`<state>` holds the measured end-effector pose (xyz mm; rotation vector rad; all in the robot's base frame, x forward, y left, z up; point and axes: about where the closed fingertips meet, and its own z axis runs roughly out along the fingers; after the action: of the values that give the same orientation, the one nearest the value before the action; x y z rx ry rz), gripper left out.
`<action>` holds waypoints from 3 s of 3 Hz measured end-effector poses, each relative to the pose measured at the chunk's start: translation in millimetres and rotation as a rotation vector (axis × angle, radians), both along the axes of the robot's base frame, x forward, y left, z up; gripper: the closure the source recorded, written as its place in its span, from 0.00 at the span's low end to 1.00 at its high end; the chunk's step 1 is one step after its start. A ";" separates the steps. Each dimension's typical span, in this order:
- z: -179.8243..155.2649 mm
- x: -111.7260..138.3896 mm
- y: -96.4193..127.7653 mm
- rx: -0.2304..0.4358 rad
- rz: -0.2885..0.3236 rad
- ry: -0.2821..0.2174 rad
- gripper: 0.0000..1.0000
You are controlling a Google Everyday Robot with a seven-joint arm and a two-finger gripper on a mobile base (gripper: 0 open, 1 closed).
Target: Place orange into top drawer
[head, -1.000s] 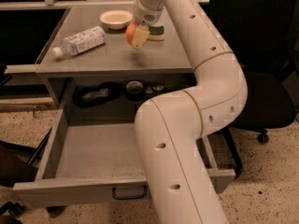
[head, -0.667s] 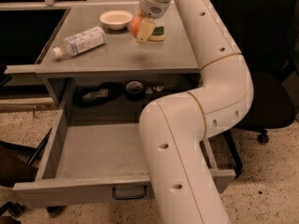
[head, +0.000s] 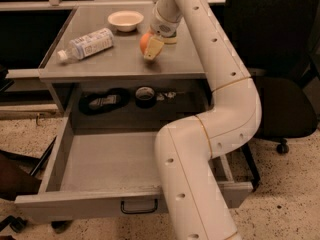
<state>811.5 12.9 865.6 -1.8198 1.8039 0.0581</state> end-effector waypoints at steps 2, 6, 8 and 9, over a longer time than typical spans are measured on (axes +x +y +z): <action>-4.4 -13.9 -2.2 0.019 -0.004 0.050 1.00; 25.9 -20.4 5.5 0.056 -0.101 0.050 1.00; 93.3 -56.8 -3.3 0.006 -0.161 0.019 1.00; 64.6 -77.2 -40.4 0.060 -0.238 0.091 1.00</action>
Offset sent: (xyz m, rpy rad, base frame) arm -0.1219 -0.0267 -0.0217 0.0216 0.2652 -0.0013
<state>734.4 -27.5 930.2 -1.5726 2.0481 0.1045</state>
